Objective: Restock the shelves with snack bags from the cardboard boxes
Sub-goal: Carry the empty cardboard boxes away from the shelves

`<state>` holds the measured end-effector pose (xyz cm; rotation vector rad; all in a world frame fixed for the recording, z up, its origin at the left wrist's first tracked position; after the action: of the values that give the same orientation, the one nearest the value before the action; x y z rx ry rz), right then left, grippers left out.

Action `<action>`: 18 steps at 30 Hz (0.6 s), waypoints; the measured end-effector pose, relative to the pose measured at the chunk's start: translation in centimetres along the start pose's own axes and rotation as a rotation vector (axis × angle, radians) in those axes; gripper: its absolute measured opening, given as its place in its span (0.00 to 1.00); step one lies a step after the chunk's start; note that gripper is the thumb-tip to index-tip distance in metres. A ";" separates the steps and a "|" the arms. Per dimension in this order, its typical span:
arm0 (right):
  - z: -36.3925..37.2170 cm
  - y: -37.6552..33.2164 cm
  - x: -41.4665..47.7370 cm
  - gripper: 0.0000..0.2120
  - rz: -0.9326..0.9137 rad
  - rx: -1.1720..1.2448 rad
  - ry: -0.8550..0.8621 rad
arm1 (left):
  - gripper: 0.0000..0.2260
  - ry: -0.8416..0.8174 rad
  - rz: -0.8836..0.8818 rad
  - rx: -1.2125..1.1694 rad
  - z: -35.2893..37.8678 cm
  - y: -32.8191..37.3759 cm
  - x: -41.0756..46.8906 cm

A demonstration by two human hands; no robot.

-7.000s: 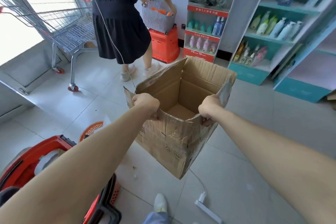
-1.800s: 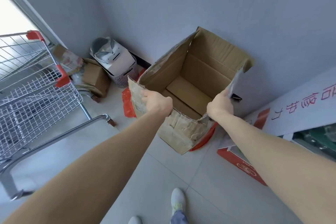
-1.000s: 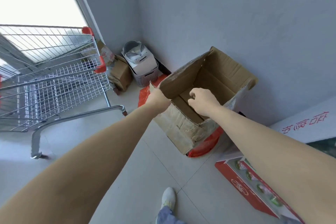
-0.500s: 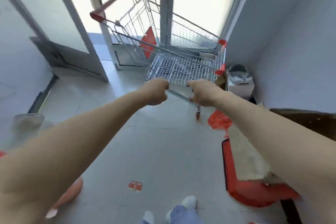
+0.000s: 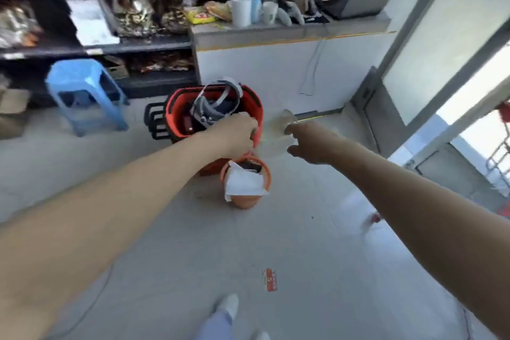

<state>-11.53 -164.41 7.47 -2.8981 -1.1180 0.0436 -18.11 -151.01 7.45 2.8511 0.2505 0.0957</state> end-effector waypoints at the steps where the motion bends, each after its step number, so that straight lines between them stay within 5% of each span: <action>1: 0.2 -3.1 1.5 0.17 -0.102 -0.030 0.005 | 0.11 0.026 -0.080 0.000 -0.9 -2.9 -1.7; 9: 2.0 -28.7 8.4 0.19 -0.665 -0.020 -0.048 | 0.11 0.173 -0.615 0.084 -6.1 -24.4 -16.7; 18: 4.1 -49.5 15.4 0.22 -0.872 -0.029 -0.095 | 0.10 0.194 -0.802 0.184 -10.2 -42.9 -25.0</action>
<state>-33.49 -117.30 5.23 -2.1853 -2.2744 0.1370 -50.58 -112.15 4.26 2.6750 1.4647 0.1879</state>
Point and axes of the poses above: each hand's wrist, its own x-axis towards the middle knuckle, its own z-axis out of the palm, y = z × x, the point moved 5 cm from there along x, towards the middle knuckle, and after that the axes turned 15 degrees about y, right-handed, at the moved point
